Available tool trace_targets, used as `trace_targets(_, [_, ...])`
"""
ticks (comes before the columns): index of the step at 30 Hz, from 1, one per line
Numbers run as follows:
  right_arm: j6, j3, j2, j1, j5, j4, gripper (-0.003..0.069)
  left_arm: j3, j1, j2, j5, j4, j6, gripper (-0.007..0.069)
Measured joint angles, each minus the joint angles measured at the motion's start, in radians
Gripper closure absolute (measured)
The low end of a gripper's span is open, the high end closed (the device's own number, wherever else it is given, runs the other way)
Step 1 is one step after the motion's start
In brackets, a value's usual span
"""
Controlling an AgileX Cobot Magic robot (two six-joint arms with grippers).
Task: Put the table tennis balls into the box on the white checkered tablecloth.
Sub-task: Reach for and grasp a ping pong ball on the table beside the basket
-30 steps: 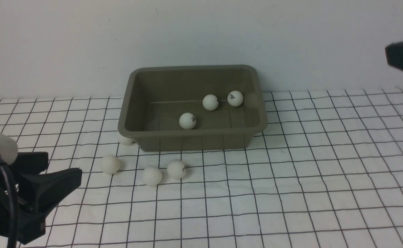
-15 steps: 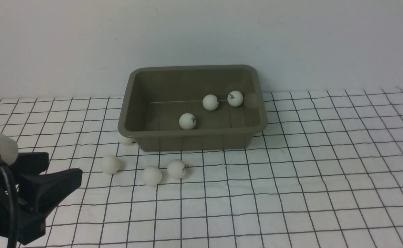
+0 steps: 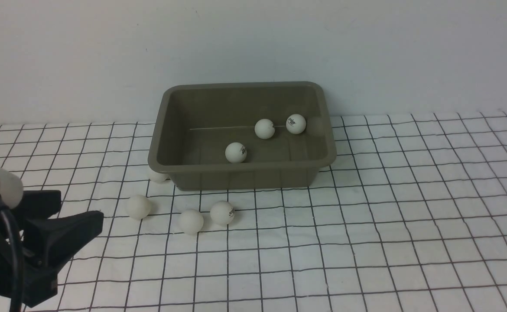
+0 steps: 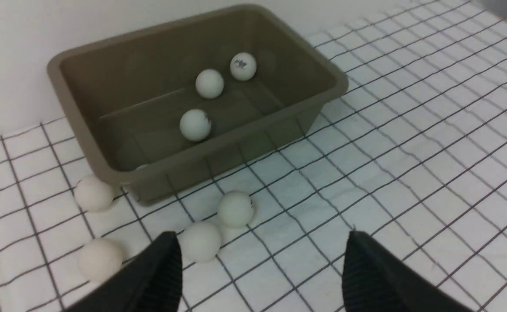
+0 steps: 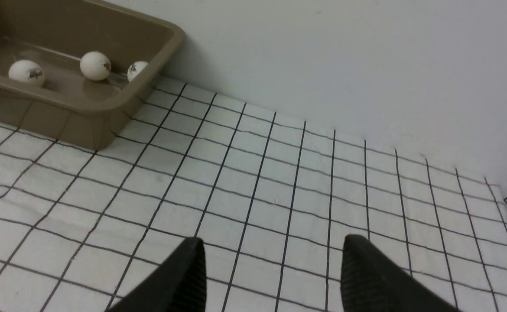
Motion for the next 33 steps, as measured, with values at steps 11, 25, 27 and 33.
trace_targets(11, [0.009, 0.0, -0.001, 0.0, -0.018, 0.001, 0.0269, -0.072, 0.0, 0.223, 0.038, -0.049, 0.166, 0.0174])
trace_targets(25, [0.009, 0.007, -0.002, 0.0, -0.019, 0.023, 0.0269, -0.129, -0.268, 0.537, -0.072, 0.039, 0.226, 0.0174])
trace_targets(27, [0.009, 0.007, -0.002, 0.0, -0.019, 0.023, 0.0269, -0.129, -0.339, 0.581, -0.16, 0.04, 0.188, 0.0174])
trace_targets(33, [0.009, 0.007, -0.002, 0.0, -0.019, 0.023, 0.0269, -0.129, -0.489, 0.705, -0.402, 0.024, 0.081, 0.0174])
